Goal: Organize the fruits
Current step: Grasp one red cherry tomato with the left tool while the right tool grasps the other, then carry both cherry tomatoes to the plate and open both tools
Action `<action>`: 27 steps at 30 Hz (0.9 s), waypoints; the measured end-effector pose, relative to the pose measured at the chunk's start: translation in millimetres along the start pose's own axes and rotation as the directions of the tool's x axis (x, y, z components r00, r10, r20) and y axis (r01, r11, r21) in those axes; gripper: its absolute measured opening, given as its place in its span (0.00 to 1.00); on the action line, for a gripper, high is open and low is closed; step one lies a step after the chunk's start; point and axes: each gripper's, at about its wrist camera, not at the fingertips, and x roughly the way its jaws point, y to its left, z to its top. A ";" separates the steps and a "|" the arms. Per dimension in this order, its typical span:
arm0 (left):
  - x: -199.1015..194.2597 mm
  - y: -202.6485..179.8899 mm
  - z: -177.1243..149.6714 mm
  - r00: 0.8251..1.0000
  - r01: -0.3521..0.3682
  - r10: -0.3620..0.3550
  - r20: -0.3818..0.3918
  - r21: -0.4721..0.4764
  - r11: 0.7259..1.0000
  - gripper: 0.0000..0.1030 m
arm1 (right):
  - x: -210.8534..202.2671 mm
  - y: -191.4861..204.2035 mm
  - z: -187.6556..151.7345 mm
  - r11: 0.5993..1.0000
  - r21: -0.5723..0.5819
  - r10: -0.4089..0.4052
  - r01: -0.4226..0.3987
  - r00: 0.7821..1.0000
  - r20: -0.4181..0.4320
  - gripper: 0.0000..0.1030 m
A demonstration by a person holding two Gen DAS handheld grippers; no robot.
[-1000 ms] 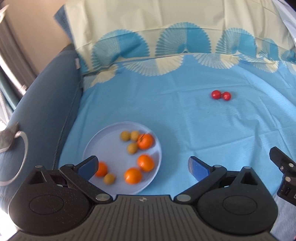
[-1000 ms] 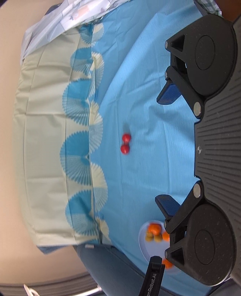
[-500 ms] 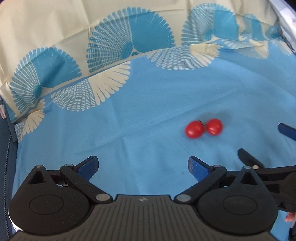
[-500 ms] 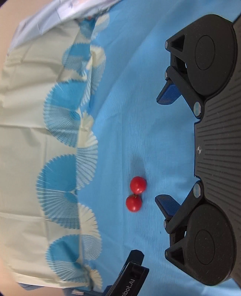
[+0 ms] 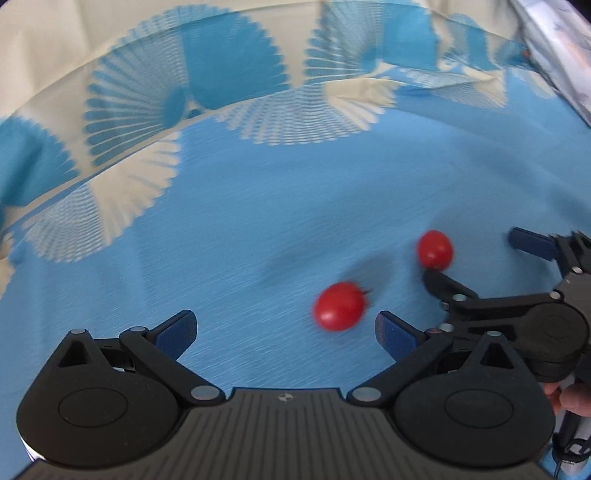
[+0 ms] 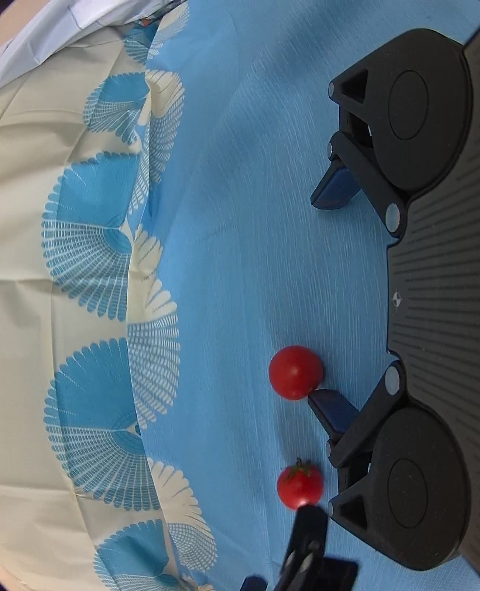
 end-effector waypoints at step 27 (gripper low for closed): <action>-11.2 16.3 6.2 1.000 -0.005 0.005 0.000 -0.104 0.995 0.29 | -6.1 -1.3 7.4 0.999 -0.027 -0.021 0.023 0.998 0.062 0.28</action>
